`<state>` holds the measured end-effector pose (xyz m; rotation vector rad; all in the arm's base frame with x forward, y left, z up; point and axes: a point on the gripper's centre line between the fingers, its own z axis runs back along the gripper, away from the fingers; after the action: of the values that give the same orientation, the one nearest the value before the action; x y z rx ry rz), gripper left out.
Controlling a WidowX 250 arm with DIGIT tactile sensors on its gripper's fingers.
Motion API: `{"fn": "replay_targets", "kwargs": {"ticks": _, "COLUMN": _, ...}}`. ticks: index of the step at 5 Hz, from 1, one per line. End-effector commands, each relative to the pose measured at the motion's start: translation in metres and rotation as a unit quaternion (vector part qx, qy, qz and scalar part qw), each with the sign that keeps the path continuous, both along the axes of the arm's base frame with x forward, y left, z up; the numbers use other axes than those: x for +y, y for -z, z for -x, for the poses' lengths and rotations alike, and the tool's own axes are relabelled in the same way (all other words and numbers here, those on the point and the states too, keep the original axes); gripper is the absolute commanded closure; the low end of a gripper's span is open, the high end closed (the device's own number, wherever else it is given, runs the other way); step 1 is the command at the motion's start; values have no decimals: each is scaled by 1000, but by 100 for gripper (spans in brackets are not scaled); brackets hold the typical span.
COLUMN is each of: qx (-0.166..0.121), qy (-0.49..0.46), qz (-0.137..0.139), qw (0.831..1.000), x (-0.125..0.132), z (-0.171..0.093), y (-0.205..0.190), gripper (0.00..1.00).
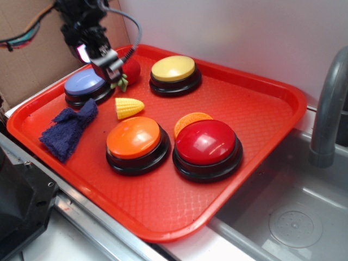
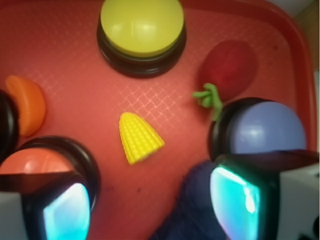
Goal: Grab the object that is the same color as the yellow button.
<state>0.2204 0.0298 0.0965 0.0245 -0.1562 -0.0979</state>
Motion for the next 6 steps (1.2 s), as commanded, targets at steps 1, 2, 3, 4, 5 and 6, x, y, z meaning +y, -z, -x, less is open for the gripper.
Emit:
{"fn": "replay_targets", "kwargs": {"ticks": 1, "qx": 1, "qy": -6, "qz": 6, "qw": 1000, "x": -3, "z": -17, "y": 25, "gripper": 0}}
{"fn": "replay_targets", "kwargs": {"ticks": 2, "qx": 20, "qy": -17, "qz": 13, "qw": 1000, "x": -2, "z": -20, "y": 38, "gripper": 0}}
{"fn": "replay_targets", "kwargs": {"ticks": 3, "qx": 22, "qy": -13, "qz": 27, "qw": 999, "x": -4, "z": -24, "y": 47, "gripper": 0}}
{"fn": "replay_targets", "kwargs": {"ticks": 4, "qx": 36, "qy": -20, "qz": 23, "qw": 999, "x": -5, "z": -25, "y": 53, "gripper": 0}}
{"fn": "replay_targets", "kwargs": {"ticks": 5, "qx": 43, "qy": -24, "qz": 27, "qw": 998, "x": -4, "z": -26, "y": 59, "gripper": 0}}
{"fn": "replay_targets", "kwargs": {"ticks": 6, "qx": 50, "qy": -34, "qz": 32, "qw": 998, "x": -2, "z": -26, "y": 64, "gripper": 0}}
